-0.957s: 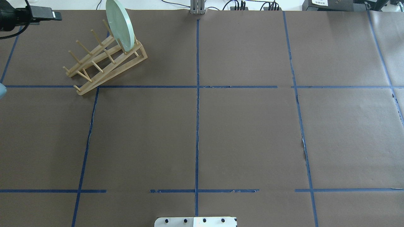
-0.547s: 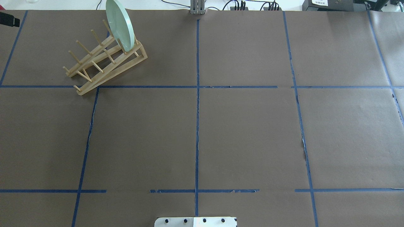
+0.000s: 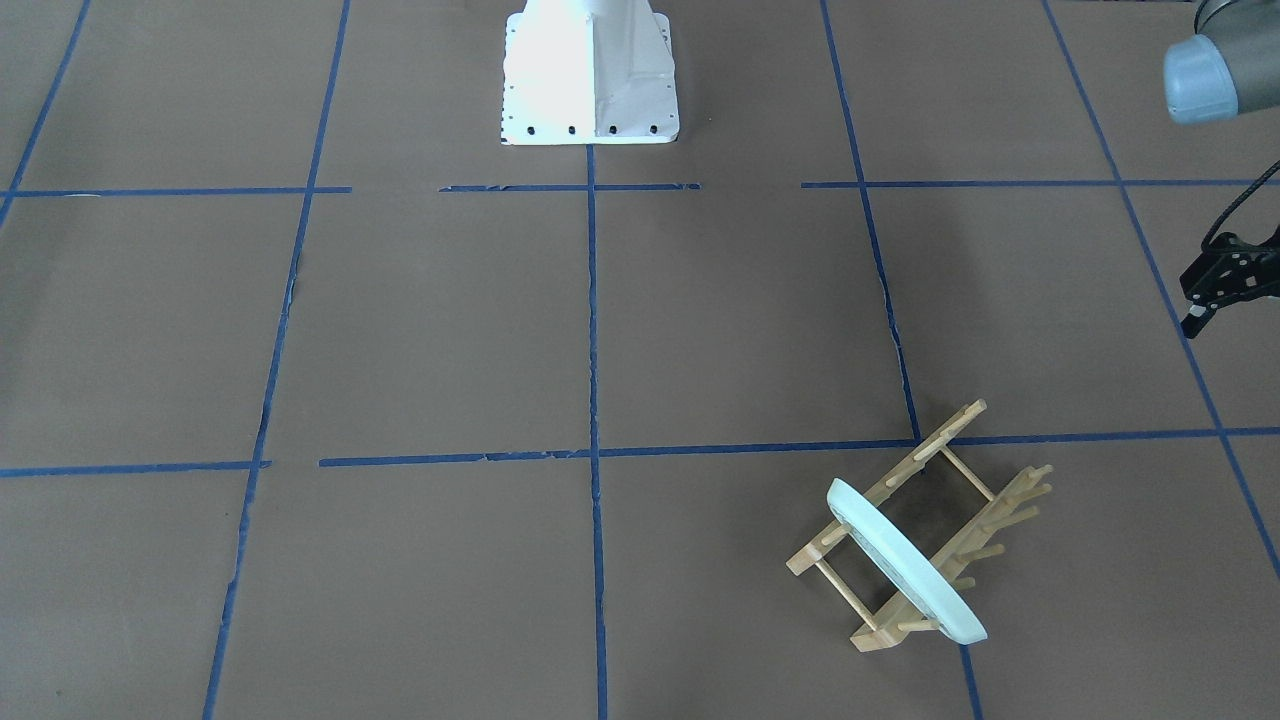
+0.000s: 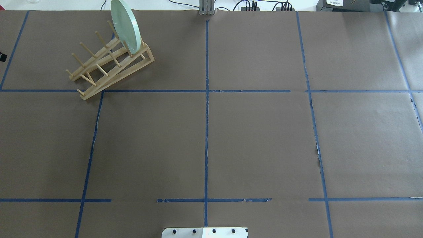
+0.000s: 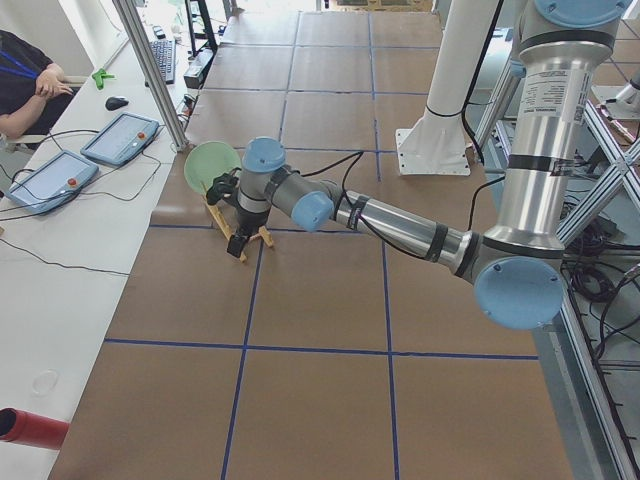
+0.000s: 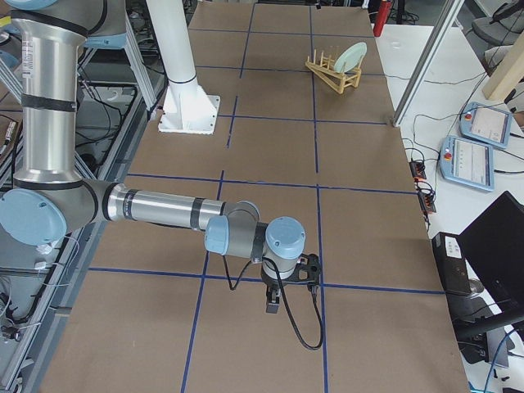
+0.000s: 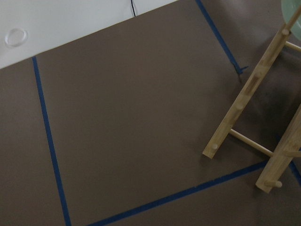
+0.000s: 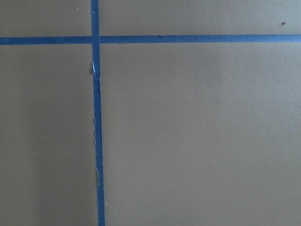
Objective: Place plate on rack
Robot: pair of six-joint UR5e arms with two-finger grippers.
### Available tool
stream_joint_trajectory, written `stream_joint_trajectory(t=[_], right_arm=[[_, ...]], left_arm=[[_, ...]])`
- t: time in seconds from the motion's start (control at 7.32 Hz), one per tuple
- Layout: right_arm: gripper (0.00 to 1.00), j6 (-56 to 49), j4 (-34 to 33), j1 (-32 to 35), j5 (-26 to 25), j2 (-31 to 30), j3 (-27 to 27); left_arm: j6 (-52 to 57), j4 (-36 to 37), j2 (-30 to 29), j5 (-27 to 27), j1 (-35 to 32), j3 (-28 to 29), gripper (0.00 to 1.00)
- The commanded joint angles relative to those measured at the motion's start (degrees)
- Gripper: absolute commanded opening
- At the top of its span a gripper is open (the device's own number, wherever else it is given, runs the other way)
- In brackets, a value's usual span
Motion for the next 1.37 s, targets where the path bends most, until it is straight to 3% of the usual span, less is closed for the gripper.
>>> stream_joint_trajectory(t=[0.0, 0.14, 0.68, 1.23], right_arm=[[1.00, 0.05, 0.00, 0.00, 0.00, 0.00, 0.05], [1.00, -0.04, 0.00, 0.00, 0.00, 0.00, -0.04], [1.00, 0.05, 0.00, 0.00, 0.00, 0.00, 0.05], [1.00, -0.04, 0.00, 0.00, 0.00, 0.00, 0.05]], left_arm=[[3.24, 0.44, 5.36, -7.80, -4.51, 3.74, 1.00], [3.33, 0.71, 7.21, -7.83, -6.61, 3.83, 1.00], [8.42, 16.24, 7.50, -7.04, -13.48, 3.75, 1.00], [8.69, 16.35, 7.58, -6.51, -14.28, 3.75, 1.00]])
